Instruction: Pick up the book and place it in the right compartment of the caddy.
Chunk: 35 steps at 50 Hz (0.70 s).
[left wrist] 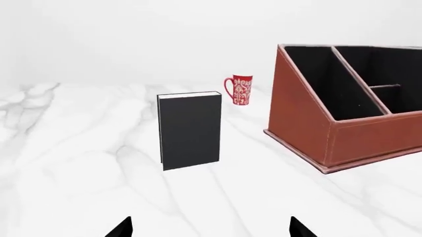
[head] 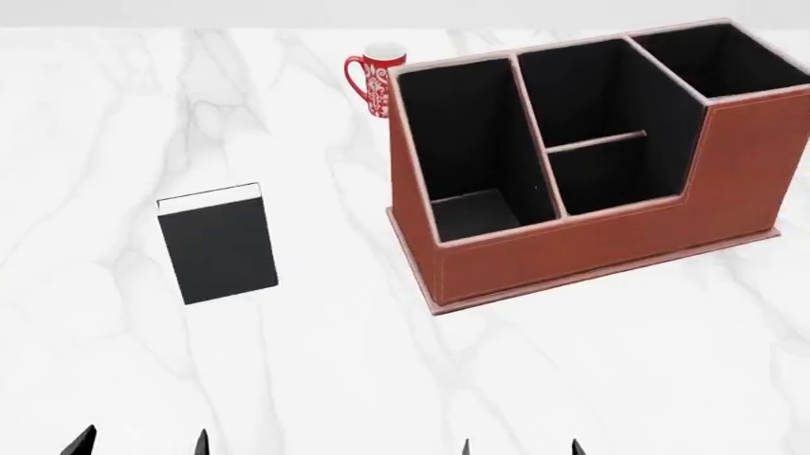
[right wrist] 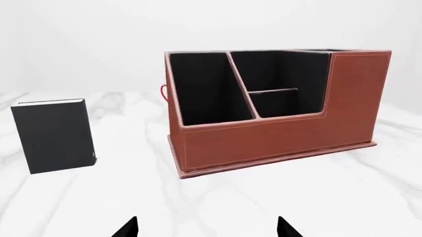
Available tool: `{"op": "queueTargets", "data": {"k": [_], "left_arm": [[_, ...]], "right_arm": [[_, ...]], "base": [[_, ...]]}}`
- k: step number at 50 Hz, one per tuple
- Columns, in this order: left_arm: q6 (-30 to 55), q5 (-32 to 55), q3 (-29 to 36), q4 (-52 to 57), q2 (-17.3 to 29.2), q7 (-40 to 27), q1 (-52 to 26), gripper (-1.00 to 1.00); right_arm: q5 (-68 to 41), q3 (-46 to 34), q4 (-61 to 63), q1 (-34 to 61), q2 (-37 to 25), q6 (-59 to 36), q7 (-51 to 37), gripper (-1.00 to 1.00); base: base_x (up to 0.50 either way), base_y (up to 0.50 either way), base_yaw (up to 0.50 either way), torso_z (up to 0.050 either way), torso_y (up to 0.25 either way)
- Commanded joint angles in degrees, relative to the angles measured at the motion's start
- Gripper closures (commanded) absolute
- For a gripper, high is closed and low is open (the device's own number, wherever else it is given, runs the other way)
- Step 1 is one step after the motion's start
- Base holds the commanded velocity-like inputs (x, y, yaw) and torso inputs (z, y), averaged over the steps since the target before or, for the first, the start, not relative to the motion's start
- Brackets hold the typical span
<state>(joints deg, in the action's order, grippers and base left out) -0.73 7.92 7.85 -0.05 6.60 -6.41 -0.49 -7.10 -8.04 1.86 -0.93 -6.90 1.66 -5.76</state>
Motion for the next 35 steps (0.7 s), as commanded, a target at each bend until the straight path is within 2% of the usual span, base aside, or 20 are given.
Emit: {"op": "queueTargets", "data": {"k": [1, 3, 4, 6, 7, 8, 11, 16, 17, 21, 22, 26, 29, 35], "left_arm": [[0.7, 1.5, -0.8, 2.4, 0.2, -2.3, 0.8, -1.00], [2.6, 0.5, -1.0, 4.2, 0.3, -4.2, 1.0, -1.00], [6.7, 1.5, -3.5, 9.4, 0.4, -7.2, 1.8, -1.00], [11.5, 1.5, -5.5, 15.7, 1.6, -9.8, 3.4, -1.00], [11.7, 1.6, -5.4, 15.8, 1.6, -9.8, 3.4, -1.00], [17.6, 2.8, -9.4, 23.9, 3.2, -12.7, 6.2, -1.00], [23.8, 5.2, -14.8, 33.5, 4.7, -15.6, 9.1, -1.00], [34.6, 13.9, -29.4, 46.2, 6.9, -19.8, 12.4, -1.00], [36.1, 16.0, -34.0, 48.8, 7.4, -20.5, 13.6, -1.00], [39.4, 22.4, -47.3, 52.9, 7.7, -22.1, 17.0, -1.00], [40.1, 25.9, -53.5, 53.3, 7.3, -22.3, 18.5, -1.00], [38.7, 30.2, -63.5, 53.6, 6.3, -20.3, 23.1, -1.00], [38.0, 31.8, -68.1, 52.7, 5.5, -20.1, 24.8, -1.00], [37.5, 30.7, -68.6, 51.1, 5.3, -20.1, 25.2, -1.00]], "right_arm": [[-0.4, 0.1, 0.8, 0.2, -0.3, -0.8, -1.9, -1.00], [-1.1, 0.3, 2.9, 0.6, -0.5, -4.9, -2.6, -1.00], [-2.9, 1.9, 8.3, 2.3, -0.7, -13.5, -4.9, -1.00], [-5.7, 3.0, 15.1, 4.0, -1.8, -22.2, -5.5, -1.00], [-5.8, 2.9, 15.3, 4.1, -1.9, -22.3, -5.6, -1.00], [-5.7, 3.9, 20.9, 8.4, -2.5, -30.1, -8.7, -1.00], [-12.0, 7.0, 26.4, 15.0, -2.8, -44.4, -9.6, -1.00], [-15.2, 8.2, 29.6, 26.9, -3.6, -59.1, -12.3, -1.00], [-16.4, 8.9, 29.4, 30.4, -3.6, -63.0, -12.6, -1.00], [-17.1, 8.3, 27.6, 38.2, -4.3, -68.9, -13.0, -1.00], [-17.0, 8.5, 25.5, 41.8, -4.1, -70.5, -13.5, -1.00], [-15.4, 7.2, 19.2, 48.7, -3.8, -69.9, -14.3, -1.00], [-14.2, 5.8, 16.2, 52.5, -3.7, -69.3, -14.9, -1.00], [-13.5, 5.4, 13.1, 56.9, -3.5, -69.7, -15.6, -1.00]], "base": [[0.00, 0.00, 0.00, 0.000, 0.000], [0.00, 0.00, 0.00, 0.000, 0.000], [0.00, 0.00, 0.00, 0.000, 0.000], [0.00, 0.00, 0.00, 0.000, 0.000], [0.00, 0.00, 0.00, 0.000, 0.000], [0.00, 0.00, 0.00, 0.000, 0.000], [0.00, 0.00, 0.00, 0.000, 0.000], [0.00, 0.00, 0.00, 0.000, 0.000], [0.00, 0.00, 0.00, 0.000, 0.000], [0.00, 0.00, 0.00, 0.000, 0.000], [0.00, 0.00, 0.00, 0.000, 0.000], [0.00, 0.00, 0.00, 0.000, 0.000], [0.00, 0.00, 0.00, 0.000, 0.000], [0.00, 0.00, 0.00, 0.000, 0.000]]}}
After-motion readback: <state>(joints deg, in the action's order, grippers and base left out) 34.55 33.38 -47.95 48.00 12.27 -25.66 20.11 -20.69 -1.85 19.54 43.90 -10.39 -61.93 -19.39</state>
